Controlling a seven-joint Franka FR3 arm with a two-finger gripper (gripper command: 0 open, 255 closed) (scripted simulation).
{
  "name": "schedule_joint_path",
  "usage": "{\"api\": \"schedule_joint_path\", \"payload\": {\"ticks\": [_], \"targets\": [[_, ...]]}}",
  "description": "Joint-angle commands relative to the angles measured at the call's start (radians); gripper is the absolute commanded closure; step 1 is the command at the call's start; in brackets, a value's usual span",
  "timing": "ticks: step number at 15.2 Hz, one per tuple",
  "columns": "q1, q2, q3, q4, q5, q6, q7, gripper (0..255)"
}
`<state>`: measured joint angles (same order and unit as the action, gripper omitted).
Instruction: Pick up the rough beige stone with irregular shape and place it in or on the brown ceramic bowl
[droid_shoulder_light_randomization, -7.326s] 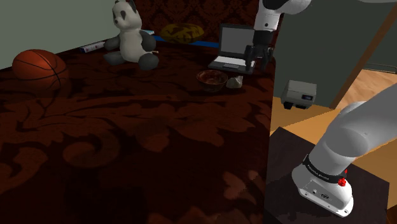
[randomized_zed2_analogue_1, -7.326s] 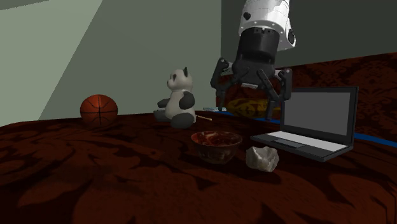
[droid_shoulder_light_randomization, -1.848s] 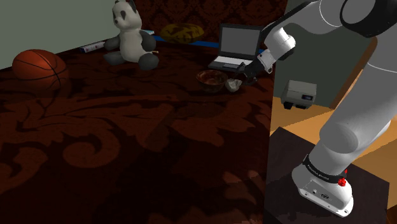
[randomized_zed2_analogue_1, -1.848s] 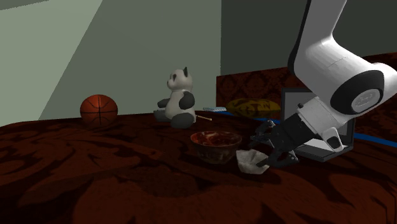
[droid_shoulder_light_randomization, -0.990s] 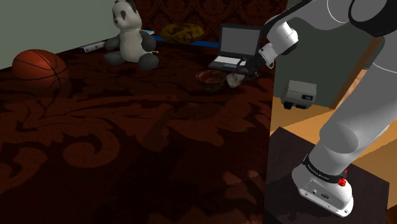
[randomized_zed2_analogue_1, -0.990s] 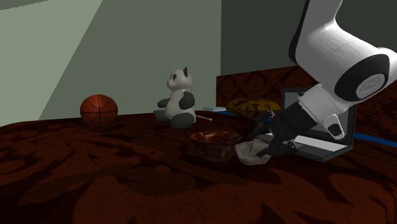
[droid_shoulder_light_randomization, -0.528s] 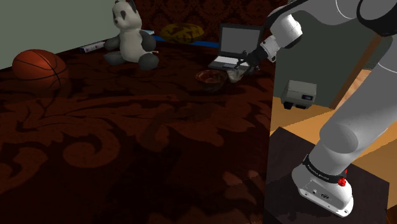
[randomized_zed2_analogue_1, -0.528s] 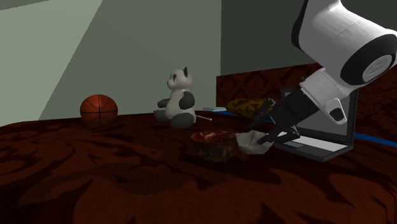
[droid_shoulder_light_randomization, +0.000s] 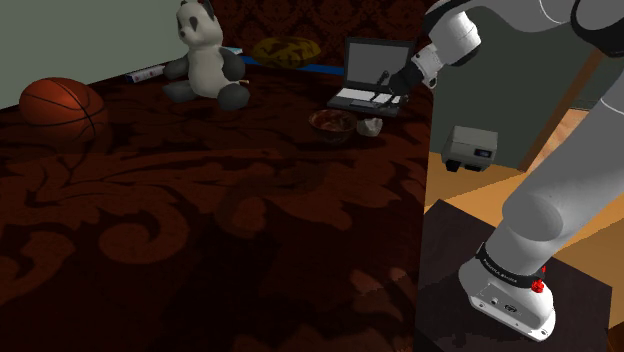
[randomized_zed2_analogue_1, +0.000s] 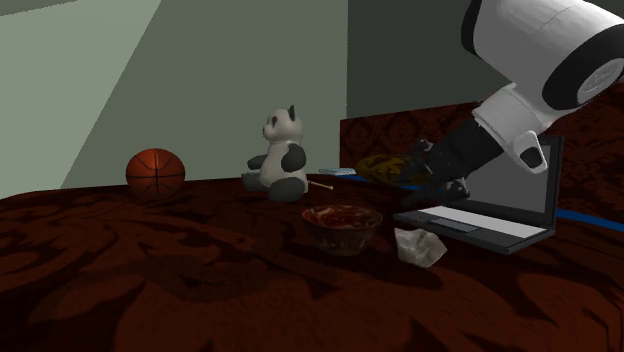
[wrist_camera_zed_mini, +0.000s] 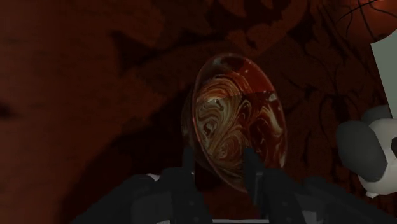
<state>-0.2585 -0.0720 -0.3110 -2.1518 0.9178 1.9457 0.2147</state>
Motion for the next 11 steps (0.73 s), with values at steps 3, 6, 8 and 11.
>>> {"api": "schedule_joint_path", "payload": {"ticks": [3,6,8,11], "targets": [[0.035,0.156,0.046,0.209,-0.301,-0.041,0.195,0],[0.087,0.340,0.063,0.439,-0.579,-0.156,0.348,0],[0.112,0.402,0.059,0.501,-0.654,-0.191,0.381,0],[0.118,0.403,0.060,0.462,-0.651,-0.151,0.378,0]]}}
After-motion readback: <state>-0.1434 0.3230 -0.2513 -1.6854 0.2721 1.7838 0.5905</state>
